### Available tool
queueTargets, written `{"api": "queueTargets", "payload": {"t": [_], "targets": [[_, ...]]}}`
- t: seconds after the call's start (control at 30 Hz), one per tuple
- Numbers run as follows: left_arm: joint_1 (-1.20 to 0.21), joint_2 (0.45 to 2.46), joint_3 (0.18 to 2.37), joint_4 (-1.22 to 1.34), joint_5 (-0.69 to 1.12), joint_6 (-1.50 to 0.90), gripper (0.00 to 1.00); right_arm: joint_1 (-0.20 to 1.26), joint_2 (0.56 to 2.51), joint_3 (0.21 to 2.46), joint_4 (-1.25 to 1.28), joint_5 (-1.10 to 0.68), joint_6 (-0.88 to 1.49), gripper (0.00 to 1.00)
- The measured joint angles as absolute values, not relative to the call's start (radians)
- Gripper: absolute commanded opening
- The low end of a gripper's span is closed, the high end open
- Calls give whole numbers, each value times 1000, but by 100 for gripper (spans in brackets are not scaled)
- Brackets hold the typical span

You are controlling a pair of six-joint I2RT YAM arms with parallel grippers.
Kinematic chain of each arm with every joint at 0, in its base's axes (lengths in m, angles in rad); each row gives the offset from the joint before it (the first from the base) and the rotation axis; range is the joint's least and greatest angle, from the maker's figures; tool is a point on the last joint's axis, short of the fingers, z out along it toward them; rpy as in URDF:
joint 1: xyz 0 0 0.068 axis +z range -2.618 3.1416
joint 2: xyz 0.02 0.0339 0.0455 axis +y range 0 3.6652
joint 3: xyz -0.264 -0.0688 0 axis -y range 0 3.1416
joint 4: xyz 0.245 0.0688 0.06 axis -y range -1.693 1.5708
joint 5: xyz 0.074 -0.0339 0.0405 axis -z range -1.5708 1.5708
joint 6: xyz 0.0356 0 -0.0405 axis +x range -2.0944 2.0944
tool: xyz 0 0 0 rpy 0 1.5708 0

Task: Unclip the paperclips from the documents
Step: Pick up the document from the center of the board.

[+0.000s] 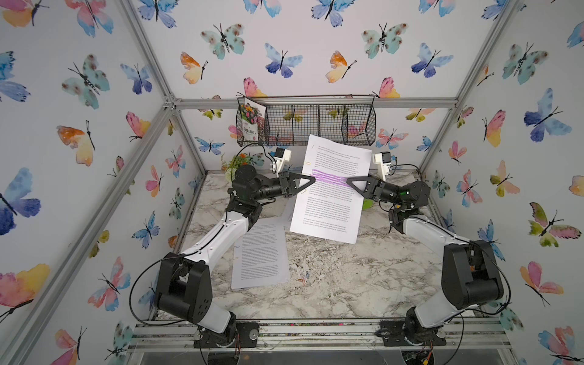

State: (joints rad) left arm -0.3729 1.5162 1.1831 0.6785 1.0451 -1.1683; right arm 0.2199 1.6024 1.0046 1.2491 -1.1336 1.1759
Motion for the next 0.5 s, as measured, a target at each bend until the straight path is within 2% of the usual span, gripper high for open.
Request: {"api": "queueTargets", "payload": {"t": [0.07, 0.13, 0.23, 0.3, 0.37, 0.5], "targets": [[-373, 1513, 1184, 663, 1045, -1155, 0, 220, 1602, 1005, 1248, -1129, 1178, 5], [-373, 1506, 1190, 590, 1043, -1109, 2, 220, 1602, 1006, 1249, -1129, 1181, 2], [-373, 1502, 1243, 404, 1032, -971, 28, 220, 1603, 1015, 1241, -1135, 1180, 2], [-373, 1502, 1287, 279, 1023, -883, 41, 220, 1602, 1027, 1226, -1142, 1174, 2], [-371, 1502, 1341, 146, 1016, -793, 45, 220, 1602, 1039, 1205, -1153, 1159, 2], [-362, 1497, 1377, 21, 1009, -696, 46, 220, 1602, 1047, 1148, -1179, 1129, 2]]}}
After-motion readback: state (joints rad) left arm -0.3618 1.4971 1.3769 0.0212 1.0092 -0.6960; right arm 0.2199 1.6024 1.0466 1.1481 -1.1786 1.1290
